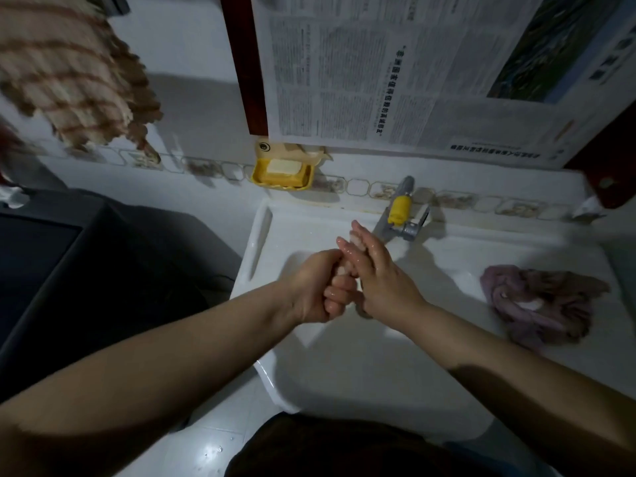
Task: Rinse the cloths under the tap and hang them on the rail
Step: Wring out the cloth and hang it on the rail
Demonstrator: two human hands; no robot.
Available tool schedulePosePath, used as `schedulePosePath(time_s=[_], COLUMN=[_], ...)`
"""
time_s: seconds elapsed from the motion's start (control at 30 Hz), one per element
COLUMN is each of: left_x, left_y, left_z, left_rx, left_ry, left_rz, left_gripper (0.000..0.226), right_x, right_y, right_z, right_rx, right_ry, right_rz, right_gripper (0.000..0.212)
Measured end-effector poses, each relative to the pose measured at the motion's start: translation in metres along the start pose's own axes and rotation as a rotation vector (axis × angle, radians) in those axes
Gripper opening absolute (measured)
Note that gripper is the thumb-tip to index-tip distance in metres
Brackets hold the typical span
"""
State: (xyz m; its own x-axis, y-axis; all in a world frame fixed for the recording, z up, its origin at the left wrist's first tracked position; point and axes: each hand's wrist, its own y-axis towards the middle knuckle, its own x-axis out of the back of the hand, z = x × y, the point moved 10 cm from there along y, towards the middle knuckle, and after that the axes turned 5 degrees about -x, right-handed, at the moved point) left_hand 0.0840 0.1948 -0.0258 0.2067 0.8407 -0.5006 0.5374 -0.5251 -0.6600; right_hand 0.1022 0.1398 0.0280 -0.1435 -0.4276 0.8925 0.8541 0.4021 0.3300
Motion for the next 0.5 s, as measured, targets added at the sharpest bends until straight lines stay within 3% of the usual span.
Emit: schedulePosePath(time_s=[0.13,0.2,0.27,0.37,0.47,0.5], left_x=[-0.040,-0.046,-0.044,-0.027,-0.002,0.003], left_y=[-0.022,-0.028,-0.025,-0.011,0.006,0.009], left_z=[0.007,0.010,0.013,0.026,0.031,0.027], left_rx=[0.099,0.121,0.134,0.146,0.045,-0.033], left_ry=[-0.066,-0.056,-0.034,0.155,0.417,0.467], left_rz=[0.273,0.307,0.279,0.128,-0.155,-0.244], left_gripper=[0.032,0.034,0.038,0.053,0.076,0.079], right_x=[0.057,0.070,0.067,0.039,-0.005,-0.012], right_y=[0.007,0.009,0.015,0.025,0.019,0.016], right_z=[0.020,0.027,0.026,0.028,0.013,0.010], right_rx=[0.230,0.336,0.359,0.350,0.177,0.134], right_ry=[-0.049,-0.149,-0.262,-0.481,-0.579,-0.563], right_rz=[-0.346,-0.386,-0.321,-0.046,0.577,0.683], right_gripper=[0.041,0.032,0.024,0.017,0.015,0.014])
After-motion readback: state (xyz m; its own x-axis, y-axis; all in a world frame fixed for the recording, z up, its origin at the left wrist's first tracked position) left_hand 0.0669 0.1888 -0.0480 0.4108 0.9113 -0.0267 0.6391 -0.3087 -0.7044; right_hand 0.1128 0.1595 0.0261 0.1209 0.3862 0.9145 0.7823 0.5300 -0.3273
